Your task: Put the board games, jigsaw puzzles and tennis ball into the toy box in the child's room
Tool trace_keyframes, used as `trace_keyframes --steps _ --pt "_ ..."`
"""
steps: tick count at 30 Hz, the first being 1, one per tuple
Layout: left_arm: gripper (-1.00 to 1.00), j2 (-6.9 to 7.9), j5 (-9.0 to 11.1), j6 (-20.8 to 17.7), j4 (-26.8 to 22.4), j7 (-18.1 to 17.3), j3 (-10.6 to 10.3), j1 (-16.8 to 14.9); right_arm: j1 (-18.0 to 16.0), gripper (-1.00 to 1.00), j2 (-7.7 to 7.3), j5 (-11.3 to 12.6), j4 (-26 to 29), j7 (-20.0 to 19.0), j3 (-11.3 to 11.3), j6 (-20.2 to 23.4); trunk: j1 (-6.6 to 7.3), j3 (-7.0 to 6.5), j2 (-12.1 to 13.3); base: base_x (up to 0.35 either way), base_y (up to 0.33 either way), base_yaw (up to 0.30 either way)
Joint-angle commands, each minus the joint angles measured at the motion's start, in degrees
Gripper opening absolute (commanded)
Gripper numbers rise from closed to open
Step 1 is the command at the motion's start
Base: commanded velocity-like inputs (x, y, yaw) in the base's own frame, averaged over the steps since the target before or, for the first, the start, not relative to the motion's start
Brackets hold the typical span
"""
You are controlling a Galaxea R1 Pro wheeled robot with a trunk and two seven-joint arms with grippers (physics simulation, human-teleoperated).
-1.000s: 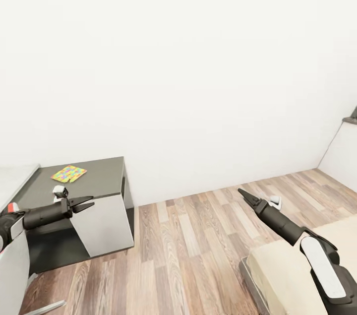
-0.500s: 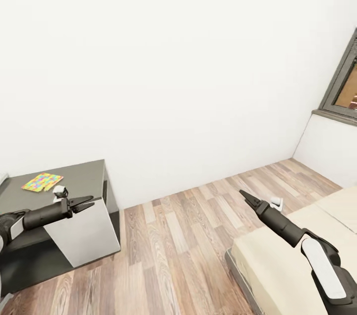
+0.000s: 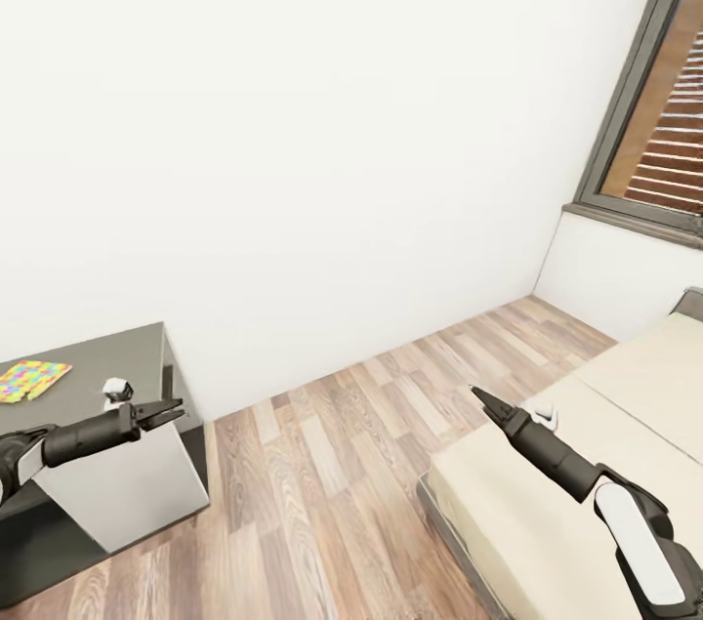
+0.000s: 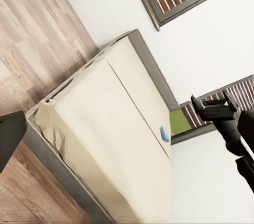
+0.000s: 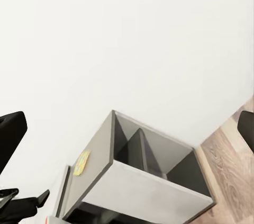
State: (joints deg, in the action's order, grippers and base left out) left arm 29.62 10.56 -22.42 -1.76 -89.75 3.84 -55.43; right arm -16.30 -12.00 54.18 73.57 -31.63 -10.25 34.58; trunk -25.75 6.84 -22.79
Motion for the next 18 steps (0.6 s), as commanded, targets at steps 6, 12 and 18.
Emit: trace_keyframes --steps 6,12,18 --pt "1.0 0.18 -0.2 -0.6 -0.2 -0.2 0.6 1.9 -0.1 1.0 -0.09 0.4 -1.7 -0.1 -0.2 0.5 -0.03 0.38 -0.1 -0.063 0.0 -0.248" --pt "1.0 0.02 -0.1 -0.7 -0.6 -0.2 0.8 2.3 0.0 1.0 -0.2 0.4 -4.1 -0.8 -2.7 0.6 -0.03 0.64 -0.1 -0.023 0.0 -0.248" --pt "1.0 -0.12 -0.1 -0.6 -0.7 -0.2 1.0 2.3 0.0 1.0 -0.29 0.3 -5.1 -3.3 -5.2 0.6 -0.03 0.9 -0.1 -0.003 0.0 -0.248"
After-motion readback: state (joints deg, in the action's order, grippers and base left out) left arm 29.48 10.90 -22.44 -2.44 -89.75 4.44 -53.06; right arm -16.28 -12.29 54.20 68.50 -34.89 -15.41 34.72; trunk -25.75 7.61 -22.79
